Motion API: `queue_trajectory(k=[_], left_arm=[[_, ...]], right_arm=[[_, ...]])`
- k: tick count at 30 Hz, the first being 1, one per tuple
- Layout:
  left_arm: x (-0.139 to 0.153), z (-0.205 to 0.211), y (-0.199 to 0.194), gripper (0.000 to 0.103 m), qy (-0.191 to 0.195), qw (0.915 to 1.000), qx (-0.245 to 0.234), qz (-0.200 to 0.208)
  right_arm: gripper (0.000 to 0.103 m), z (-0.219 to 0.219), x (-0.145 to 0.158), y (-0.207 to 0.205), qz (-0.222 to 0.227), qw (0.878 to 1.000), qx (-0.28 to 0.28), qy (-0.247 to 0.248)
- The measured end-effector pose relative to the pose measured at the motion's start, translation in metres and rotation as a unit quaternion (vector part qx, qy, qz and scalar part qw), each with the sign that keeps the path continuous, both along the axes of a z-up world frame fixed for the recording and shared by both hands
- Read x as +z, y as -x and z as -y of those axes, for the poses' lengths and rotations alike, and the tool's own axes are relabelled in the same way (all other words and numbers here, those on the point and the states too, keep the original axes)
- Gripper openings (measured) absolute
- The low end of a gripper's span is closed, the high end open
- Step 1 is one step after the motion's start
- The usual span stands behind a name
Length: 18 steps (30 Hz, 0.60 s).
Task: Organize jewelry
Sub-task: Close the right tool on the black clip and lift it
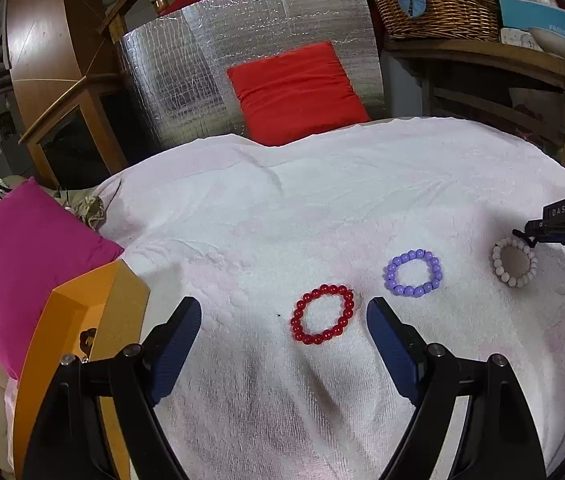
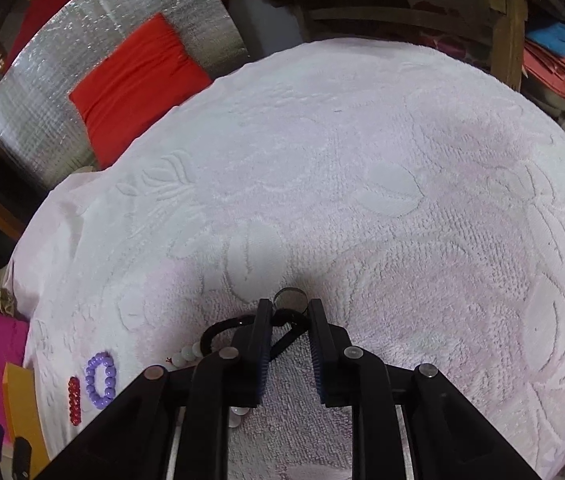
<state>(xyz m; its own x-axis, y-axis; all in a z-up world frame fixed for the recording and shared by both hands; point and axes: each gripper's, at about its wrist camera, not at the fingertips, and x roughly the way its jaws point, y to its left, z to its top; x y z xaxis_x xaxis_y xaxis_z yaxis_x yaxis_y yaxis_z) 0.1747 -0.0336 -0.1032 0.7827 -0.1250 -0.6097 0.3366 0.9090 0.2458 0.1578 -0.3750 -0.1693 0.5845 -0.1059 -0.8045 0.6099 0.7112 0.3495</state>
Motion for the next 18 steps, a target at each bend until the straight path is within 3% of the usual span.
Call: queue_trajectory(k=[5,9,10,14,18], left_arm=[[-0.002,0.002,-0.002,0.085,-0.001,1.0,0.001,-0.004],[-0.003,0.006,-0.001,0.085,-0.001,1.0,-0.001,-0.005],[-0.003,0.008,-0.001,0.085,0.0,1.0,-0.002,-0.006],[-0.005,0.014,0.0,0.085,-0.001,1.0,-0.006,-0.007],[-0.006,0.018,-0.001,0.085,-0.003,0.9999,-0.008,-0.008]], right_arm=[[0.041,-0.002,0.001,-0.006,0.005,1.0,0.011,-0.006],[0.043,-0.006,0.002,-0.011,0.003,1.0,0.012,0.013],[0.042,-0.008,0.001,-0.012,0.001,1.0,0.015,0.022],[0.02,-0.01,0.001,-0.017,-0.009,0.998,0.019,0.056],[0.02,-0.008,0.005,-0.014,-0.002,0.998,0.023,0.063]])
